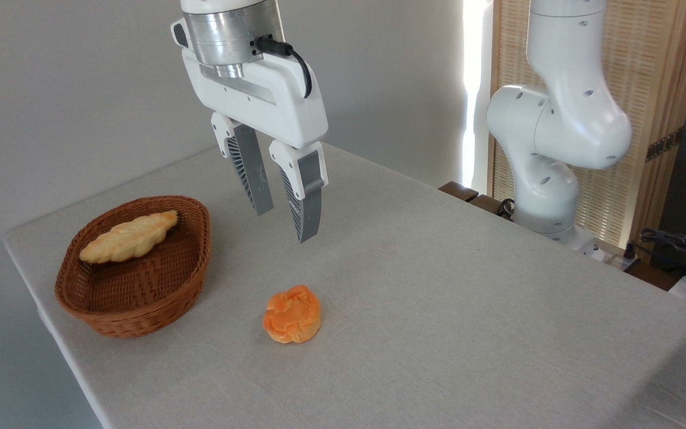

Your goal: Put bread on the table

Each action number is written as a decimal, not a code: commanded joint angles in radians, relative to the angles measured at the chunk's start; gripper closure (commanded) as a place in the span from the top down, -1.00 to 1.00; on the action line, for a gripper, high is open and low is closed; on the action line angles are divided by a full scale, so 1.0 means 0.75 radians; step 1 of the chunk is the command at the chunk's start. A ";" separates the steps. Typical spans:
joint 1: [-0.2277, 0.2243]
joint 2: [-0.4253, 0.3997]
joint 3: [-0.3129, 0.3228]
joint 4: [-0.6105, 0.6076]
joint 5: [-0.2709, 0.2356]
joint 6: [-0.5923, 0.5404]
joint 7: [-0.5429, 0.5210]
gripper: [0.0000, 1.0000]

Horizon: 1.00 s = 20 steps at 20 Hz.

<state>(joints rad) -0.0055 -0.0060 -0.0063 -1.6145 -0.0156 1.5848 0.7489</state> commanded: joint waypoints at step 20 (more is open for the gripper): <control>-0.023 0.071 -0.128 0.028 -0.047 0.028 -0.017 1.00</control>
<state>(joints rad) -0.0121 0.0002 -0.0403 -1.6132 -0.0295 1.5943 0.7489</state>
